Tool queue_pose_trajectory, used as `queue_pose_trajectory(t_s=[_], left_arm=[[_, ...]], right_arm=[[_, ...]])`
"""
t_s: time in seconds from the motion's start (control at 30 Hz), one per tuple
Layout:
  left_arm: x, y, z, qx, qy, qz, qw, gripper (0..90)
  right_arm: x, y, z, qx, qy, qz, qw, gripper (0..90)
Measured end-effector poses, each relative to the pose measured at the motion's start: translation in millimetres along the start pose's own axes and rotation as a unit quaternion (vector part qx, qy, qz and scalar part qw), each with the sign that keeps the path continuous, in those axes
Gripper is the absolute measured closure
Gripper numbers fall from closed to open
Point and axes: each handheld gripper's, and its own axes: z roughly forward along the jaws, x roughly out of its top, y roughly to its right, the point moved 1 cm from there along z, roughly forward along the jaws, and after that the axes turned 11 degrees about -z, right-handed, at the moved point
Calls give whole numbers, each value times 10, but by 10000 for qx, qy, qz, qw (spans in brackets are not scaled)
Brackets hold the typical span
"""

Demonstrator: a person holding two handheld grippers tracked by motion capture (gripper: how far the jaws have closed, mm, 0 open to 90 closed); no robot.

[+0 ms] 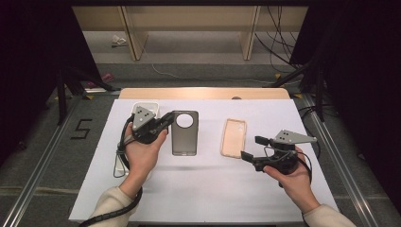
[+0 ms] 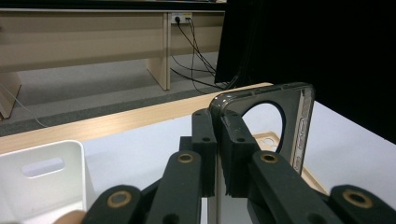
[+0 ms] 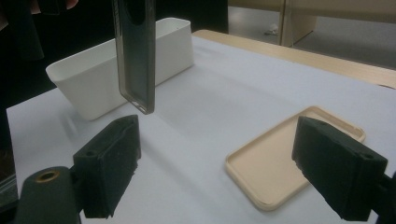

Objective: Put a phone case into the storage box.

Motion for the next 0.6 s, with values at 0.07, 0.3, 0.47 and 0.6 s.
queue_pose_trajectory(t_s=[0.07,0.3,0.47,0.6], left_arm=[[8,-9,-2,13,17,-13,10000,848],[35,-43,-17,54,63,-30,10000,848],[55,-60,-31,71,88,-38,9999,848],[63,-72,-37,84,103,-43,9999,848]], right_arm=[[-7,-2,-10,5,6,-2,10000,164],[-32,6,-47,-26,-8,-7,10000,164],[-43,2,-57,-21,-24,-34,10000,164],[-53,2,-69,-31,-30,-30,10000,164]])
